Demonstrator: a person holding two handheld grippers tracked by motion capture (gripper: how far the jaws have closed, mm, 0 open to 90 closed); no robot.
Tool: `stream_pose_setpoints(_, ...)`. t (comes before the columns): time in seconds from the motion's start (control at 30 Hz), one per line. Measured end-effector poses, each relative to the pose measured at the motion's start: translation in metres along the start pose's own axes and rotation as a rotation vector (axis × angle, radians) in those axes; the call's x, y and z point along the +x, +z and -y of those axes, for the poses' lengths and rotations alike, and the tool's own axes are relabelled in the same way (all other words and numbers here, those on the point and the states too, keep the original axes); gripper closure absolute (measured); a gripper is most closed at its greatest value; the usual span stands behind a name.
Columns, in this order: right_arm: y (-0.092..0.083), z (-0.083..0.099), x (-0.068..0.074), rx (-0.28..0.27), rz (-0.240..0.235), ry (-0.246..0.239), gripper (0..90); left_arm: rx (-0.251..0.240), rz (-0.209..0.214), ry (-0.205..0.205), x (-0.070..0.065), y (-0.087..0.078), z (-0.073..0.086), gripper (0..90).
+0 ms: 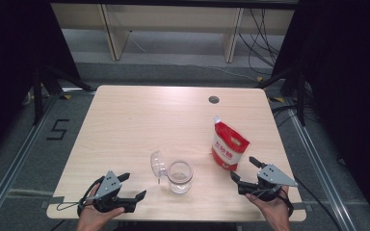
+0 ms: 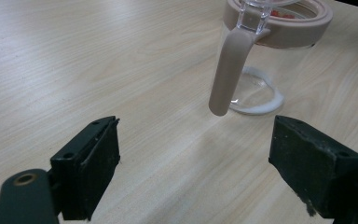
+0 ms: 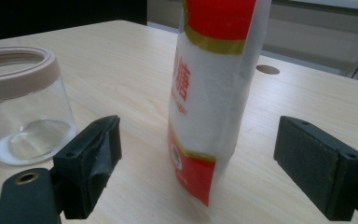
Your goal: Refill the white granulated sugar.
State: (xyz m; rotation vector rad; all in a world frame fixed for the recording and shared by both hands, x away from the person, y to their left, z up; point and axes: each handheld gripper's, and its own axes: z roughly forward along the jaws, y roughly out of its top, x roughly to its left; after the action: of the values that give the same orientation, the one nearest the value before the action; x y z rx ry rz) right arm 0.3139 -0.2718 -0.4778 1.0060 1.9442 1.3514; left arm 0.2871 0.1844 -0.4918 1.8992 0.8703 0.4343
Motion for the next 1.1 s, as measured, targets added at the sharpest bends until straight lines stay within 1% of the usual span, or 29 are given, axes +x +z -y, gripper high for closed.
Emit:
stream_pose_setpoints(0.03,0.002,0.000,0.000,-0.004,0.000,0.009,15.9,-0.006,-0.002,-0.008,-0.001,0.000,0.000,15.6)
stream_pose_setpoints(0.1,0.005,0.000,-0.002,-0.001,-0.007,0.007,15.9,-0.010,0.002,-0.010,-0.002,0.001,0.000,15.6)
stream_pose_setpoints(0.13,0.007,0.000,-0.002,-0.005,-0.022,0.000,16.0,0.010,-0.007,0.003,-0.001,0.000,0.000,15.6)
stream_pose_setpoints(0.17,0.008,0.001,-0.003,0.008,-0.016,0.005,16.1,0.004,0.001,0.003,-0.001,0.001,0.000,15.7)
stream_pose_setpoints(0.2,0.011,0.001,-0.004,-0.003,-0.025,-0.007,16.2,0.007,0.003,0.004,-0.001,0.001,0.000,15.6)
stream_pose_setpoints(0.23,0.011,0.001,-0.003,0.009,-0.018,0.023,16.3,0.007,0.002,0.004,-0.001,0.001,0.000,15.6)
stream_pose_setpoints(0.27,0.015,0.001,-0.006,-0.009,-0.026,0.000,16.3,0.000,0.003,-0.004,-0.002,0.002,0.000,15.6)
stream_pose_setpoints(0.3,0.016,0.001,-0.007,-0.005,-0.019,-0.004,16.3,0.003,0.003,0.000,-0.002,0.002,0.000,15.6)
stream_pose_setpoints(0.33,0.017,0.001,-0.008,0.003,-0.019,0.004,16.3,0.005,-0.001,0.000,-0.002,0.001,0.000,15.7)
stream_pose_setpoints(0.37,0.020,0.000,-0.009,-0.011,-0.019,0.008,16.5,0.005,-0.001,0.001,-0.002,0.001,0.000,15.6)
stream_pose_setpoints(0.4,0.022,0.000,-0.011,-0.017,-0.018,-0.005,16.6,0.001,0.005,0.000,-0.002,0.002,0.001,15.6)
stream_pose_setpoints(0.43,0.023,0.000,-0.011,-0.011,-0.014,0.013,16.5,0.002,0.004,-0.002,-0.002,0.002,0.001,15.6)
stream_pose_setpoints(0.47,0.025,0.000,-0.011,-0.014,-0.012,0.014,16.5,0.009,0.004,0.008,-0.002,0.002,0.001,15.6)
stream_pose_setpoints(0.5,0.030,0.000,-0.013,-0.019,-0.028,0.009,16.6,0.008,0.005,0.006,-0.002,0.002,0.001,15.6)
stream_pose_setpoints(0.53,0.030,0.000,-0.013,-0.019,-0.028,0.009,16.6,0.008,0.005,0.006,-0.002,0.002,0.001,15.7)
stream_pose_setpoints(0.57,0.031,0.000,-0.011,-0.009,-0.012,0.017,16.6,0.008,0.006,0.010,-0.002,0.002,0.001,15.7)
stream_pose_setpoints(0.6,0.034,0.000,-0.011,-0.008,-0.022,0.016,17.0,0.009,0.004,0.005,-0.002,0.003,0.001,15.7)
stream_pose_setpoints(0.63,0.034,0.000,-0.011,-0.008,-0.022,0.016,17.0,0.009,0.004,0.005,-0.002,0.003,0.001,15.7)
stream_pose_setpoints(0.67,0.038,-0.001,-0.012,-0.014,-0.023,-0.007,17.2,0.015,-0.001,0.009,-0.003,0.002,0.001,15.7)
stream_pose_setpoints(0.73,0.039,-0.001,-0.011,-0.014,-0.027,-0.008,17.3,0.017,0.000,0.012,-0.003,0.002,0.001,15.7)
stream_pose_setpoints(0.8,0.041,-0.001,-0.012,-0.023,-0.029,-0.022,18.1,0.017,0.003,0.015,-0.003,0.003,0.001,15.7)
stream_pose_setpoints(0.83,0.042,-0.001,-0.012,-0.028,-0.017,-0.029,18.2,0.015,0.006,0.015,-0.003,0.003,0.001,15.6)
stream_pose_setpoints(0.9,0.044,-0.001,-0.012,-0.037,-0.035,-0.041,18.3,0.015,0.007,0.017,-0.003,0.003,0.001,15.7)
stream_pose_setpoints(0.93,0.046,-0.001,-0.012,-0.042,-0.032,-0.049,18.3,0.011,0.008,0.012,-0.003,0.003,0.001,15.7)
stream_pose_setpoints(0.97,0.046,-0.001,-0.012,-0.026,-0.023,-0.037,18.5,0.009,0.009,0.010,-0.004,0.003,0.001,15.6)
stream_pose_setpoints(1.0,0.049,0.000,-0.012,-0.025,-0.029,-0.023,18.9,0.008,0.009,0.010,-0.004,0.003,0.001,15.6)
stream_pose_setpoints(1.1,0.053,0.000,-0.012,-0.039,-0.037,-0.037,20.1,0.015,0.008,0.016,-0.003,0.003,0.001,15.7)
